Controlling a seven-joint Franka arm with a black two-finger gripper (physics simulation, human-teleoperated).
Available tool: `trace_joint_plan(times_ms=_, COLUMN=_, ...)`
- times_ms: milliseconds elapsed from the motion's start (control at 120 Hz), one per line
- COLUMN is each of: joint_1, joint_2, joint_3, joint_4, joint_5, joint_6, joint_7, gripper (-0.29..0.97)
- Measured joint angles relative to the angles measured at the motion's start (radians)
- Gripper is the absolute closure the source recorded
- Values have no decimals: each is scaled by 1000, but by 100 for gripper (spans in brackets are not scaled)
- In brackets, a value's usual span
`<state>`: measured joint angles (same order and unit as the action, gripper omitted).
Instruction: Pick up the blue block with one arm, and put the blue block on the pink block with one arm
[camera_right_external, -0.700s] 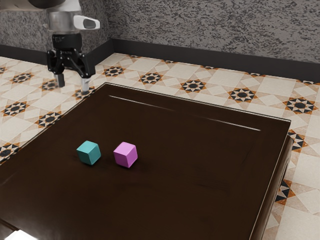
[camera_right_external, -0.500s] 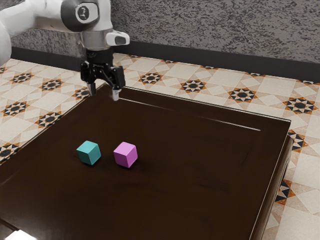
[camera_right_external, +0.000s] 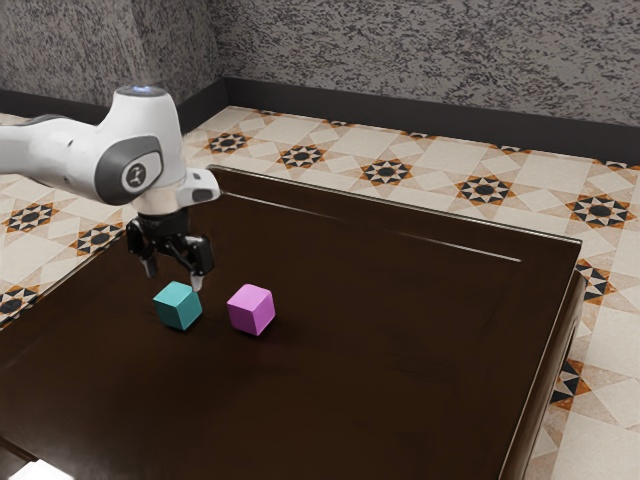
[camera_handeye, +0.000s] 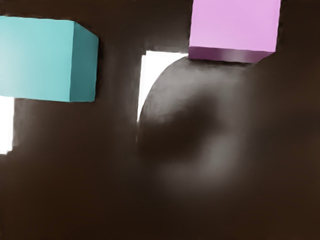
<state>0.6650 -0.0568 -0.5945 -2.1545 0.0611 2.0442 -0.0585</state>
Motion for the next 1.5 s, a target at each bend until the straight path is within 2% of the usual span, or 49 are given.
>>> trace_joint_plan(times_ms=150, joint_1=37, joint_2=-8, joint_3=8, joint_4=-71, joint_5=0, joint_6=93, joint_7=16, gripper=1)
trace_joint_plan(times_ms=375, joint_1=76, joint_2=110, joint_3=15, joint_4=-70, joint_5=11, joint_6=207, joint_7=74, gripper=1)
trace_joint_plan(times_ms=575, joint_1=135, joint_2=225, joint_3=11, joint_4=-25, joint_5=89, joint_6=268, joint_7=119, gripper=1)
trace_joint_plan(times_ms=1108, joint_1=133, joint_2=411, joint_3=15, joint_4=113, joint_5=192, joint_6=299, joint_7=180, gripper=2)
trace_joint_plan(times_ms=1500, joint_1=133, joint_2=467, joint_3=16, joint_4=160, joint_5=234, joint_6=279, joint_7=205, gripper=1)
